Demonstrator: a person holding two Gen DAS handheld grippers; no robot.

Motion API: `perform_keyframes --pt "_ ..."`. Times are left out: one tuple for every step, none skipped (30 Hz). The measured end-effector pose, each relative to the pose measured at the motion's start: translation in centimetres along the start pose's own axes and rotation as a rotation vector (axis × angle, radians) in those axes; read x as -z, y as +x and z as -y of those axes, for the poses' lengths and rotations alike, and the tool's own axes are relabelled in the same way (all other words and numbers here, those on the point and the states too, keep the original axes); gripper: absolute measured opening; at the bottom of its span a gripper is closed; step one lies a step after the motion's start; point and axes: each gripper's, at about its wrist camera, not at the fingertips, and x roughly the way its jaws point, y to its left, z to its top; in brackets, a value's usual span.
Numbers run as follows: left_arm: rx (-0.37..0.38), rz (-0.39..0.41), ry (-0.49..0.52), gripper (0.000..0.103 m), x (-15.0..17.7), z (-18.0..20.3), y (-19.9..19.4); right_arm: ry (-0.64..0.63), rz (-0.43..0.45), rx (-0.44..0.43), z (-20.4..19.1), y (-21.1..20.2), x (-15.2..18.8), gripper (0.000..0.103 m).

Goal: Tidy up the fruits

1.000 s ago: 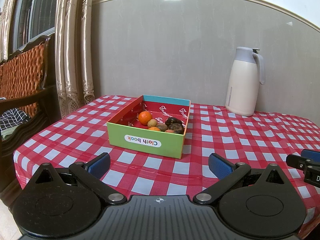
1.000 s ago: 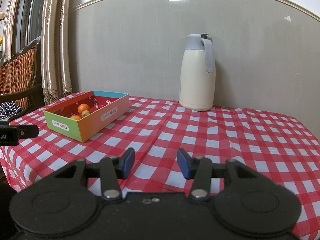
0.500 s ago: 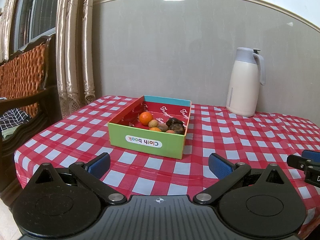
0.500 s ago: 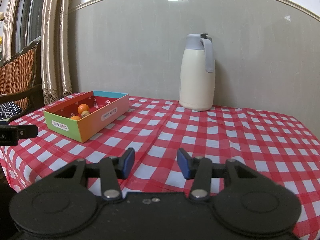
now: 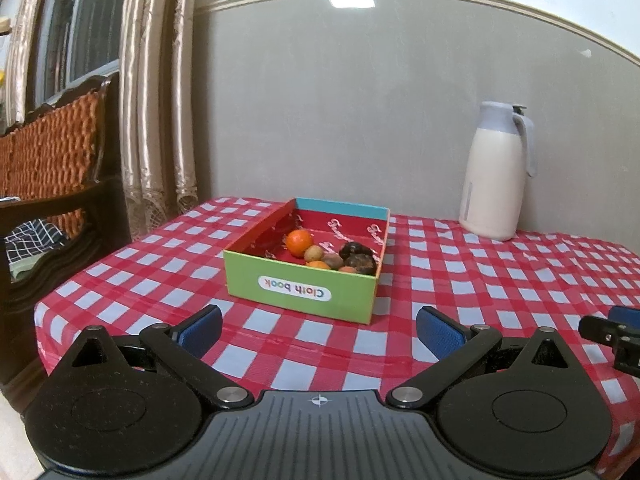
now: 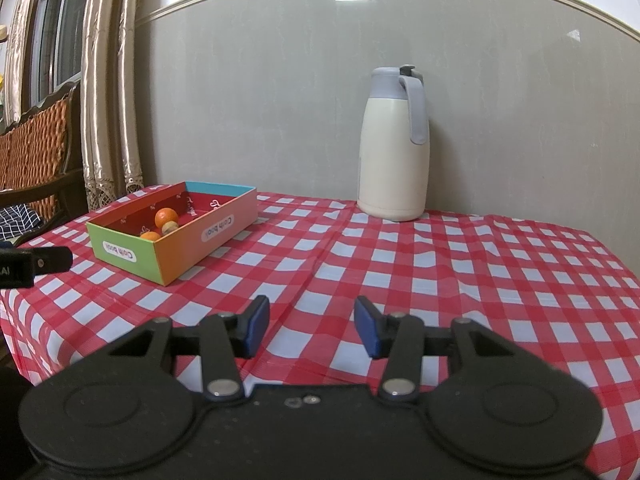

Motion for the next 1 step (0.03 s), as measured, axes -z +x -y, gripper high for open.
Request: perform_keyframes --pt "0.004 -0.006 0.001 0.103 0.00 -0.03 0.09 0.000 0.000 0.000 -0.01 -0.01 0.01 0.046"
